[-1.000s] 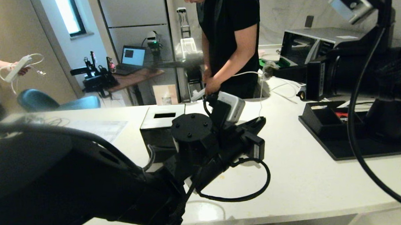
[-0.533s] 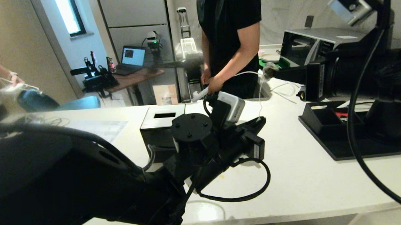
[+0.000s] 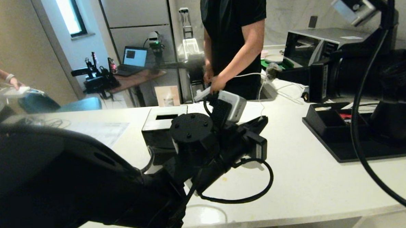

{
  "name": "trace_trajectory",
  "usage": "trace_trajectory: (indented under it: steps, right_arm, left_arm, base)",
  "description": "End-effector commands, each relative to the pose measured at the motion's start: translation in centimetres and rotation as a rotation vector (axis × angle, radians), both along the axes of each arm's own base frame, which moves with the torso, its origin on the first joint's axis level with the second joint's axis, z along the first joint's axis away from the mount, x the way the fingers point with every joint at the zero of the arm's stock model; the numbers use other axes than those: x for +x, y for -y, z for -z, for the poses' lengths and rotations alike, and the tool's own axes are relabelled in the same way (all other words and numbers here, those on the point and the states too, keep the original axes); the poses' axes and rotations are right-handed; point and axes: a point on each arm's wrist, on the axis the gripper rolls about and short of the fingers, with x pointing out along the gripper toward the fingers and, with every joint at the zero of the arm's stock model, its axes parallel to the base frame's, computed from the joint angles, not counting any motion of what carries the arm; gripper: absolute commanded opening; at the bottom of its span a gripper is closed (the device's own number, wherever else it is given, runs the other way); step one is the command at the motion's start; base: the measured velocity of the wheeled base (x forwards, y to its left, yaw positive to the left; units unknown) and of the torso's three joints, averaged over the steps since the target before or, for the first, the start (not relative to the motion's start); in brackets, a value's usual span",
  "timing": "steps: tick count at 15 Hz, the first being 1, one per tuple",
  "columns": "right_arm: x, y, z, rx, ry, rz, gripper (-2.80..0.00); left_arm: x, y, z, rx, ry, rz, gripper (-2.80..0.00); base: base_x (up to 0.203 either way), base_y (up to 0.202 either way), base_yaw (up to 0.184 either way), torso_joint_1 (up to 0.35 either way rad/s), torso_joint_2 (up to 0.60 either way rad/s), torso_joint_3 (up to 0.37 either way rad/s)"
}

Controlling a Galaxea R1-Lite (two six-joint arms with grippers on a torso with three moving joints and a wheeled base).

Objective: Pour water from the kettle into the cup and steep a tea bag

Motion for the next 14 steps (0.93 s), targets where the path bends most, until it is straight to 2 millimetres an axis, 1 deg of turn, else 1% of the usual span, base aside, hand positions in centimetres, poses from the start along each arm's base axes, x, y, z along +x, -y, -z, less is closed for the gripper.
trace_trajectory:
  steps: [1, 7, 14]
  right_arm:
    - [0.1, -0.1, 0.1, -0.002, -0.006, 0.0, -2.8]
    - [1.0, 0.1, 0.6, -0.011, -0.022, 0.026, -2.8]
    - [2.4, 1.6, 1.1, -0.02, -0.037, 0.1, -2.8]
  left_arm:
    - [-0.1, -0.1, -0.3, -0.011, 0.006, -0.001, -2.8]
    - [-0.3, -0.4, -0.8, -0.019, 0.012, -0.003, -2.8]
    - [-0.4, -0.7, -0.6, -0.01, 0.004, -0.004, -2.8]
  base:
    - [0.0, 0.0, 0.0, 0.0, 0.0, 0.0]
    - [0.0, 0.0, 0.0, 0.0, 0.0, 0.0]
    - [0.0, 0.0, 0.0, 0.0, 0.0, 0.0]
